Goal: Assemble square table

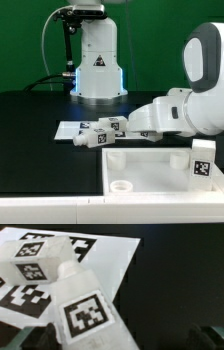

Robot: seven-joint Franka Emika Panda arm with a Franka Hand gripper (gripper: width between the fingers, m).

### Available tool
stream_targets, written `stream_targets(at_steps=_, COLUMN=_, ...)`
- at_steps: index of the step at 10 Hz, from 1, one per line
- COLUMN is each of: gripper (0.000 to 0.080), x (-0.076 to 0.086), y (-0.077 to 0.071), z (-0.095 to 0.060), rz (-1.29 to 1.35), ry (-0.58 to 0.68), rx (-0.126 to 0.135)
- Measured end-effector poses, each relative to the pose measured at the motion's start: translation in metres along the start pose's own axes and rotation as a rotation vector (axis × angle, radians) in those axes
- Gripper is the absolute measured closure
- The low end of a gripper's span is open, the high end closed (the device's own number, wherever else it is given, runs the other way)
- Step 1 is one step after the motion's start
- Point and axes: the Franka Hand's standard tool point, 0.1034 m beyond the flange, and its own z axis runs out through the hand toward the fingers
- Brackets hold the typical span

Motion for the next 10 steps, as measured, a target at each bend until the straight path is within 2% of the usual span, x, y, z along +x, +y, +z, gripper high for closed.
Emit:
stream_targets(at_steps=2, gripper=0.0151, x=0.0, y=0.001, z=0.0, rz=0.002, ry=-0.001, rx=0.003)
stream_targets(at_steps=4, gripper=0.0413, x=0.0, y=0.002, z=0.0, rz=0.003, ry=-0.001, rx=0.005)
stream_targets(at_steps=5, gripper=0.0413, x=0.0, y=0.002, z=-0.001, rz=0.008, ry=0.0, rx=0.006)
stream_targets(at_steps=6, gripper=0.048, x=0.001, y=0.002, z=-0.006, rz=0.022, ry=0.007, rx=0.007)
stream_targets(at_steps=8, gripper=0.048, x=0.0, y=0.002, z=-0.022, rz=0.055, ry=0.01, rx=0.007)
stream_targets(at_steps=9, gripper=0.048, x=-0.004, y=0.002, z=-0.038, rz=0.068, ry=0.005, rx=0.008)
stream_targets(at_steps=10, gripper=0.048, x=-0.006, y=0.005, z=-0.056, rz=0.083, ry=0.018, rx=0.024)
